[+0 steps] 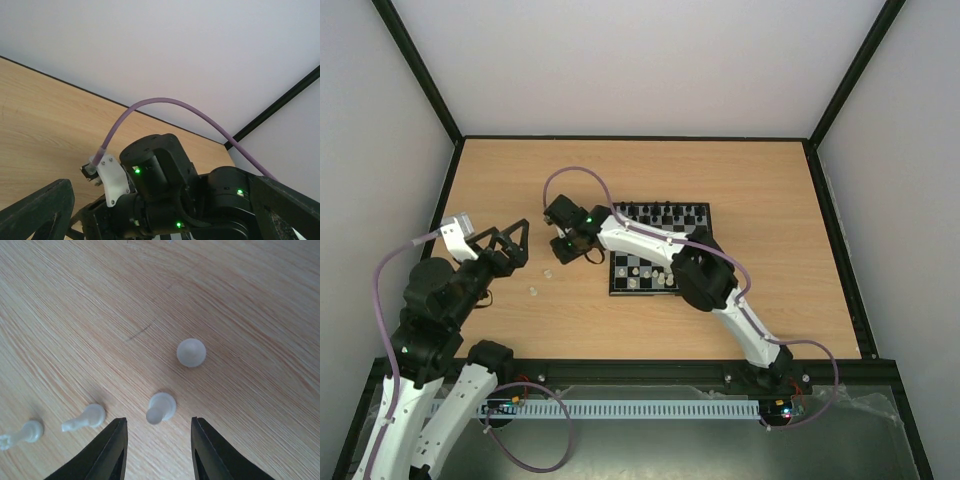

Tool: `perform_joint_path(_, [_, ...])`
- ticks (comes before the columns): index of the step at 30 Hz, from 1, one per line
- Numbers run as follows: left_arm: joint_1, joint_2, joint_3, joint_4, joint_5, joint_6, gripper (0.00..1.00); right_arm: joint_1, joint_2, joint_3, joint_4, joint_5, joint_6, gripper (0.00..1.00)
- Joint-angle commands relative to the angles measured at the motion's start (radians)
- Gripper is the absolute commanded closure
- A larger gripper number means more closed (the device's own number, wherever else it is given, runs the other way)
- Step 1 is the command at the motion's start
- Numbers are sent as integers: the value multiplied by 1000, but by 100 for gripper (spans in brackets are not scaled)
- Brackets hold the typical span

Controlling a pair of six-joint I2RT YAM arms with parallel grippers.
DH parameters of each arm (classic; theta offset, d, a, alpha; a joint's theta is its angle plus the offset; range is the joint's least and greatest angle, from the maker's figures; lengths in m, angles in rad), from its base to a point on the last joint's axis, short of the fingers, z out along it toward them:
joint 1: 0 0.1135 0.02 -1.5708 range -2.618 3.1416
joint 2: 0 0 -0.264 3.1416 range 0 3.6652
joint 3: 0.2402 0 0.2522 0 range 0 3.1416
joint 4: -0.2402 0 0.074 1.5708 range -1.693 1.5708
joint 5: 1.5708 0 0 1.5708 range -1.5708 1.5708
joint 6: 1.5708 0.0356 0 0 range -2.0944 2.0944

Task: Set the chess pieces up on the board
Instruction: Pick up the chess piece at the center of the board, then place the chess piece on the chessboard.

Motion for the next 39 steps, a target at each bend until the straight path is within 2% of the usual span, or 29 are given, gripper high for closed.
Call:
perform_joint_path(1, [6,-3,30,-33,3,22,1,12,48,84,-104,5,-19,64])
perform_joint_path(14, [6,8,22,-21,1,33,1,28,119,151,-135,14,-32,66])
perform_joint_path(21, [5,14,17,-15,1,31,0,28,139,176,-137,10,-33,78])
perform_joint_path(24, [5,17,14,-12,1,32,1,28,140,179,-139,18,-32,90])
perform_joint_path(26, [5,19,11,-8,1,31,1,28,133,177,-144,19,-31,93])
perform_joint_path(31, [4,24,-2,-2,1,28,1,28,31,75,-117,35,-33,98])
perform_joint_path(39, [5,45,-19,15,0,26,1,28,-275,-222,-59,77,-23,98])
